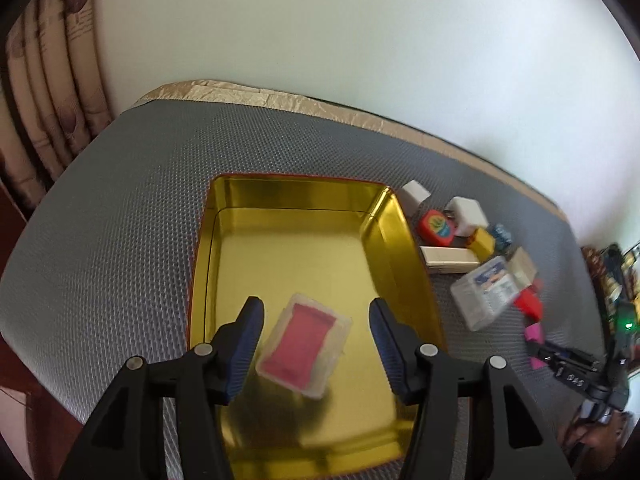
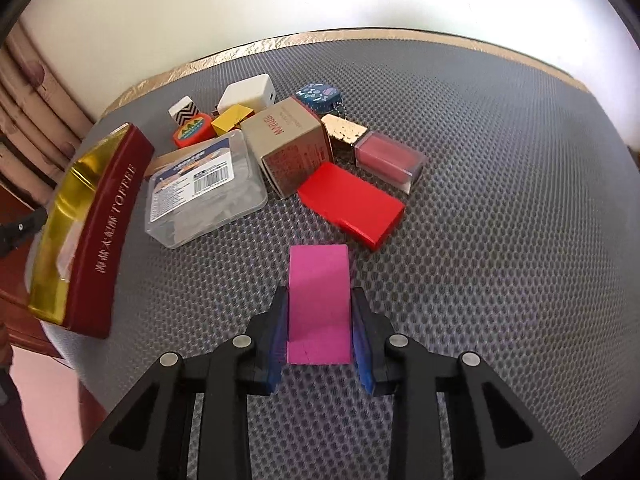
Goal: Organize rigid objects
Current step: 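Carry the clear box into the tin with the left gripper while the right gripper grasps the pink block, then release the clear box in the tin while the right gripper drops the pink block in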
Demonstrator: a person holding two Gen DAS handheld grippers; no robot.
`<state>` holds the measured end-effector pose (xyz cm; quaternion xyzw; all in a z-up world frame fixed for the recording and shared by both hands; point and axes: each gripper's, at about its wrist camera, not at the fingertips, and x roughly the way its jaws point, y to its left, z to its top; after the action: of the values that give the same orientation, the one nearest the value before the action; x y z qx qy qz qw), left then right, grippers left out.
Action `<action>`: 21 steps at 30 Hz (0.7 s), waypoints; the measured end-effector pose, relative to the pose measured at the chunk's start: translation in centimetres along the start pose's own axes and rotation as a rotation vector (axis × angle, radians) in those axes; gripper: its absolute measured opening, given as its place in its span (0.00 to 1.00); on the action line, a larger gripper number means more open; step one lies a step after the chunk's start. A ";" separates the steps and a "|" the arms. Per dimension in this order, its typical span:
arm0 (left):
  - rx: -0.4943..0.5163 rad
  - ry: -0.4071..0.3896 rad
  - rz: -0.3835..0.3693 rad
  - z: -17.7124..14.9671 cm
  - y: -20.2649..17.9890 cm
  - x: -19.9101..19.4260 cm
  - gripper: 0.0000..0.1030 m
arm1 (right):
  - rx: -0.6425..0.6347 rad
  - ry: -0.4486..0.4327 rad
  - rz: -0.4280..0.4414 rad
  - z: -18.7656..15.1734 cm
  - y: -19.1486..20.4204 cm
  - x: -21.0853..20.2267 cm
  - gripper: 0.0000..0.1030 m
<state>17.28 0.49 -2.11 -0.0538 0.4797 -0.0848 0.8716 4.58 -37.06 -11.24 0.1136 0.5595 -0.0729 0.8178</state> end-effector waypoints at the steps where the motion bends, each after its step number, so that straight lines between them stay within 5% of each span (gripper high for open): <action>1: -0.012 -0.002 -0.003 -0.3 0.0 -0.6 0.54 | 0.009 0.001 0.021 -0.1 0.1 -0.3 0.27; 8: -0.159 -0.057 0.119 -5.2 1.0 -5.9 0.58 | -0.009 -0.044 0.123 0.0 3.1 -3.8 0.27; 13: -0.210 -0.093 0.190 -9.0 2.1 -8.0 0.58 | -0.106 -0.062 0.228 2.3 9.1 -5.4 0.27; 21: -0.231 -0.126 0.302 -12.6 4.0 -9.4 0.60 | -0.222 0.032 0.343 7.4 21.1 -0.8 0.27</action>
<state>2.07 6.17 -1.78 -0.0864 0.4333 0.1060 0.8908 16.15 -18.72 -5.74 0.1173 0.5496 0.1314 0.8166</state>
